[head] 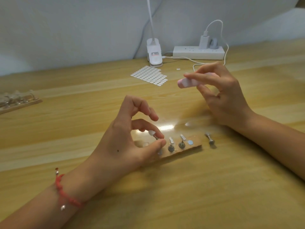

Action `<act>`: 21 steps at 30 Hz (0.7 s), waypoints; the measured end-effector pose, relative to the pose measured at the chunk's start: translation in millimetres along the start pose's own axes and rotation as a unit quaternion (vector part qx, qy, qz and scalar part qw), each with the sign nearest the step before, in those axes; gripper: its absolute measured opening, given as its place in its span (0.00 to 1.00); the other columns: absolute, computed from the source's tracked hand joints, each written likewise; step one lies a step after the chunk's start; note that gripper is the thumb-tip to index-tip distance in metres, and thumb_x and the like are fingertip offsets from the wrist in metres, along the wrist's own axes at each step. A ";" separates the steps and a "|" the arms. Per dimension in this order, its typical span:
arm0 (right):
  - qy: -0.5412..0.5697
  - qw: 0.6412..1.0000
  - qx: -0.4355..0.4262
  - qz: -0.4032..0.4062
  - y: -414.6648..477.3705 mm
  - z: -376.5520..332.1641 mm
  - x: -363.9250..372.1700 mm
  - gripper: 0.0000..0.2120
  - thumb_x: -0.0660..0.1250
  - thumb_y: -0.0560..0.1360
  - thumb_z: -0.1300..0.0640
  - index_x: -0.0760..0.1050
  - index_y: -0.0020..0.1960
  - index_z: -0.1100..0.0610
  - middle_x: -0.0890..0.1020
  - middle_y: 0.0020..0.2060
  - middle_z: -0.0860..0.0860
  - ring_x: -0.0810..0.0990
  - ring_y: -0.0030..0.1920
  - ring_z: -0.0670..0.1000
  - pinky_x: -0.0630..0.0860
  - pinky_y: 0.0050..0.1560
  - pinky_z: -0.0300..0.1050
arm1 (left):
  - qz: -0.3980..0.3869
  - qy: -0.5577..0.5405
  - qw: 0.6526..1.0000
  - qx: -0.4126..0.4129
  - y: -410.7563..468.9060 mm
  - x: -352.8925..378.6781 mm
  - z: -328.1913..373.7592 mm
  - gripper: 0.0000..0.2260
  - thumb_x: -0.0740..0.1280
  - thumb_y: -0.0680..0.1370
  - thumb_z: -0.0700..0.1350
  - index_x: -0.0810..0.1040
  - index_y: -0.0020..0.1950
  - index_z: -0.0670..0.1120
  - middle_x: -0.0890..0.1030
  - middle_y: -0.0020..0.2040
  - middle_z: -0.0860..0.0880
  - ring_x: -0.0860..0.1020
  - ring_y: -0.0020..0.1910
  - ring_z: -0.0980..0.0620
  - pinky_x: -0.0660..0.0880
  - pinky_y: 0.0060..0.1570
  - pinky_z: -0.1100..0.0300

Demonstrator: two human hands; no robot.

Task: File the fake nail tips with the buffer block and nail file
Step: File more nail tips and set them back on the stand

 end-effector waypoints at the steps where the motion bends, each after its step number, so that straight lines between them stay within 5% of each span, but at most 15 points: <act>1: 0.003 1.000 0.001 0.000 0.2 0.2 -0.2 0.21 0.66 0.75 0.73 0.78 0.65 0.57 0.77 0.54 0.59 0.76 0.57 0.57 0.73 0.60 0.50 | -0.009 0.013 1.000 0.006 0.1 0.9 0.8 0.22 0.73 0.67 0.46 0.64 0.51 0.58 0.74 0.51 0.57 0.84 0.43 0.51 0.77 0.44 0.57; 7: 0.009 1.000 0.000 -0.002 0.2 -0.5 1.1 0.22 0.66 0.75 0.73 0.77 0.65 0.56 0.77 0.54 0.58 0.76 0.57 0.57 0.71 0.60 0.44 | -0.053 0.076 0.996 0.018 -4.2 11.2 2.4 0.24 0.73 0.68 0.40 0.63 0.52 0.60 0.74 0.52 0.57 0.83 0.44 0.52 0.75 0.52 0.51; 13: 0.009 1.000 0.005 -0.010 -1.2 -1.8 2.6 0.22 0.66 0.75 0.73 0.77 0.65 0.56 0.77 0.54 0.58 0.76 0.58 0.57 0.71 0.61 0.43 | -0.066 0.070 0.995 0.017 -6.3 12.5 0.8 0.26 0.73 0.68 0.40 0.63 0.53 0.61 0.75 0.49 0.57 0.82 0.47 0.50 0.76 0.47 0.48; 16: -0.021 1.000 -0.002 0.017 0.1 -5.7 -3.3 0.23 0.66 0.76 0.72 0.75 0.66 0.54 0.77 0.55 0.59 0.75 0.59 0.58 0.71 0.62 0.47 | -0.074 0.087 0.993 0.025 -7.5 15.3 0.6 0.25 0.73 0.68 0.45 0.63 0.55 0.60 0.74 0.53 0.58 0.80 0.51 0.49 0.75 0.51 0.53; 21: -0.036 0.996 -0.067 0.035 0.0 -25.2 -4.3 0.22 0.65 0.77 0.73 0.74 0.68 0.59 0.75 0.54 0.64 0.73 0.57 0.51 0.70 0.63 0.39 | -0.040 0.126 0.991 0.000 -6.2 13.0 0.1 0.23 0.72 0.67 0.58 0.64 0.55 0.59 0.78 0.54 0.60 0.77 0.57 0.57 0.68 0.55 0.62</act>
Point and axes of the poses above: each hand's wrist, its own y-axis towards the middle knuckle, its own x-axis out of the palm, z = x × y, the point moved 8 cm from there along y, towards the middle knuckle
